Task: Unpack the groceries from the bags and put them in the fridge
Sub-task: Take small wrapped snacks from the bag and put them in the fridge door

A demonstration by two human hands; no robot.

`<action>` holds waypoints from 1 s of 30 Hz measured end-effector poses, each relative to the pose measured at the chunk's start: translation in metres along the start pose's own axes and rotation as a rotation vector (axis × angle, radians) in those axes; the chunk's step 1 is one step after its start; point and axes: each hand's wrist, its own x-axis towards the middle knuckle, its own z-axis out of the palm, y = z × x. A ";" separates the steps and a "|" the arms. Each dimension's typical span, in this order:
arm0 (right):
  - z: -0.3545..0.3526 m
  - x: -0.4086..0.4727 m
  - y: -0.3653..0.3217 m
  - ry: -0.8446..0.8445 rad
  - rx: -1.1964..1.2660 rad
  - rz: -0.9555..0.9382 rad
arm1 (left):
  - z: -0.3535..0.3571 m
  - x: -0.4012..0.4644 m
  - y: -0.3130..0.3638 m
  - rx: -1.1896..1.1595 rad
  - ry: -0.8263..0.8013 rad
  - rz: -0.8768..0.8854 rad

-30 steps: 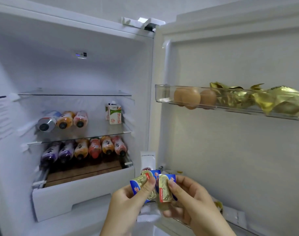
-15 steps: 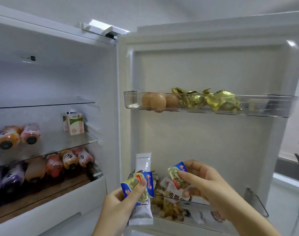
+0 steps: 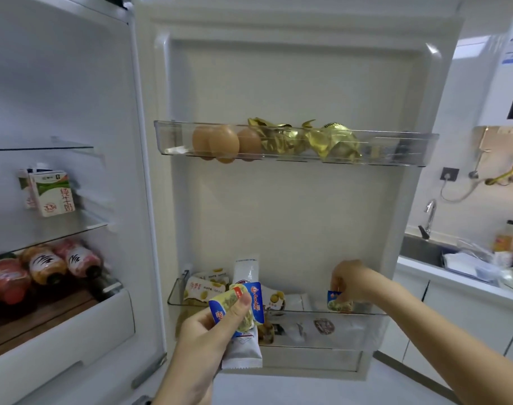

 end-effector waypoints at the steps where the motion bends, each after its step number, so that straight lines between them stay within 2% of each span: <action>1: 0.002 0.004 0.000 -0.018 -0.021 0.009 | 0.003 0.001 -0.001 -0.004 -0.011 -0.007; 6: 0.013 0.021 0.001 -0.034 -0.043 0.019 | 0.009 0.008 -0.005 0.012 -0.053 -0.031; 11: 0.022 0.031 0.005 0.031 -0.007 0.121 | 0.012 0.015 -0.006 0.052 -0.054 -0.027; 14: 0.018 0.022 0.003 0.104 -0.006 0.096 | 0.016 0.019 -0.007 0.067 -0.052 -0.024; 16: 0.007 0.003 -0.006 0.292 0.198 -0.018 | 0.018 0.022 -0.009 0.090 -0.058 -0.019; 17: 0.000 -0.012 -0.014 0.338 0.447 -0.090 | 0.020 0.023 -0.010 0.106 -0.061 -0.013; 18: -0.011 -0.030 -0.024 0.298 0.733 -0.161 | 0.022 0.024 -0.010 0.122 -0.066 -0.005; 19: -0.020 -0.047 -0.034 0.175 0.963 -0.226 | 0.023 0.024 -0.012 0.134 -0.071 0.008; 20: -0.027 -0.063 -0.042 0.042 1.077 -0.276 | 0.026 0.025 -0.013 0.142 -0.074 0.025; 22: -0.033 -0.084 -0.055 -0.103 1.031 -0.355 | 0.030 0.026 -0.017 0.142 -0.079 0.055; 24: -0.031 -0.091 -0.061 -0.094 0.961 -0.389 | 0.036 0.026 -0.020 0.145 -0.082 0.074; 30: -0.016 -0.083 -0.052 -0.099 1.132 -0.362 | 0.047 0.024 -0.020 0.130 -0.122 0.067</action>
